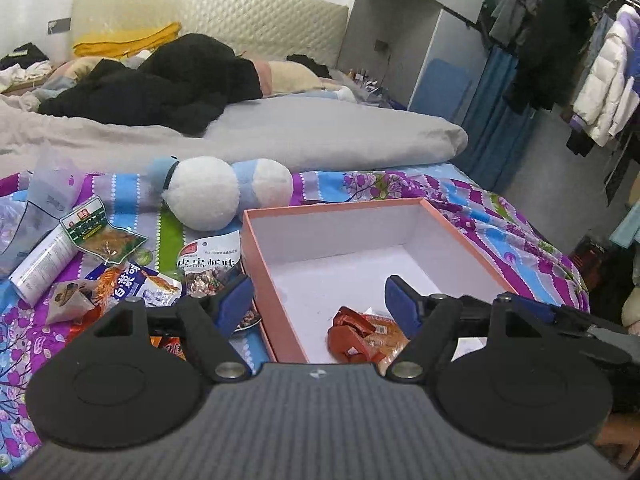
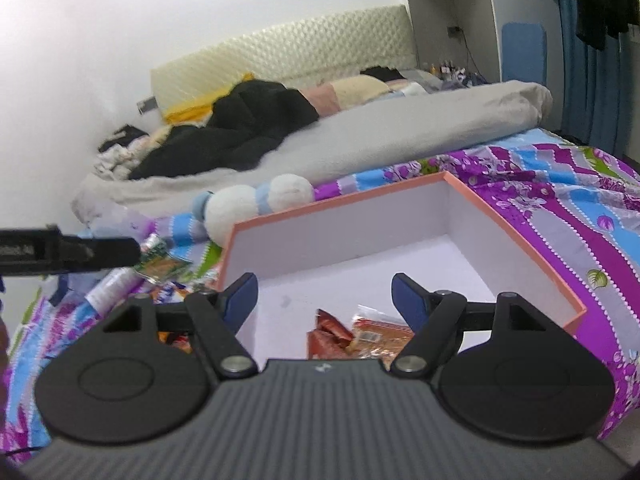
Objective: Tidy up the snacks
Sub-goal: 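Withdraw both tools from the box back toward the snack pile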
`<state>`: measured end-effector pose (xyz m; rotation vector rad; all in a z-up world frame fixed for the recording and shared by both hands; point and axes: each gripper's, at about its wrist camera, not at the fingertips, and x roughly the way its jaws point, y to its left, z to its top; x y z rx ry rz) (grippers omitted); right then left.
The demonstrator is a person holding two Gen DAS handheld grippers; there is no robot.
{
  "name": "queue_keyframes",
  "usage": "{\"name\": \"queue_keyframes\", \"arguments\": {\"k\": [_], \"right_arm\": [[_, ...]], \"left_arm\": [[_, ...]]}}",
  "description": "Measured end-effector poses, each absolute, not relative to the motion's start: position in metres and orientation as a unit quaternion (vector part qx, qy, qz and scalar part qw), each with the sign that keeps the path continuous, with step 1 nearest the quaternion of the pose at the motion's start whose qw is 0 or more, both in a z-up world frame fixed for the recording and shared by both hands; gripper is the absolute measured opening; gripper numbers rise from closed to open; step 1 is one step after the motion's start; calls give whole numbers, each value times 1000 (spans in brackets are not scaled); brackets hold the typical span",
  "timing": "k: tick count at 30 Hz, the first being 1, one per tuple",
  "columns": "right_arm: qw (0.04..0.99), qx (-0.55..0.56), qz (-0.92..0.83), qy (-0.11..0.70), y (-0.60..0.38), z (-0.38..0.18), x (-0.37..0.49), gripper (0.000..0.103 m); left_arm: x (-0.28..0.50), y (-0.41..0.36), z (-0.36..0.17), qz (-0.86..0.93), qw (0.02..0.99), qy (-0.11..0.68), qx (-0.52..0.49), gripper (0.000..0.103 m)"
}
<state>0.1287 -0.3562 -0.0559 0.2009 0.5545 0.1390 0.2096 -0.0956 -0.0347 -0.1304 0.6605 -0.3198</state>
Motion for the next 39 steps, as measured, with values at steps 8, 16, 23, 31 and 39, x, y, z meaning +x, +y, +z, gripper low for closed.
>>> {"name": "queue_keyframes", "arguments": {"k": [8, 16, 23, 31, 39], "right_arm": [[958, 107, 78, 254, -341, -52, 97, 76], [960, 89, 102, 244, -315, -52, 68, 76], [960, 74, 119, 243, -295, -55, 46, 76], [956, 70, 132, 253, -279, -68, 22, 76], [951, 70, 151, 261, -265, -73, 7, 76]], "left_arm": [[173, -85, -35, -154, 937, 310, -48, 77], [145, -67, -38, -151, 938, 306, -56, 77], [122, -49, -42, -138, 942, 302, -56, 77], [90, -24, -56, -115, 937, 321, -71, 77], [71, -3, -79, -90, 928, 349, -95, 77]]}}
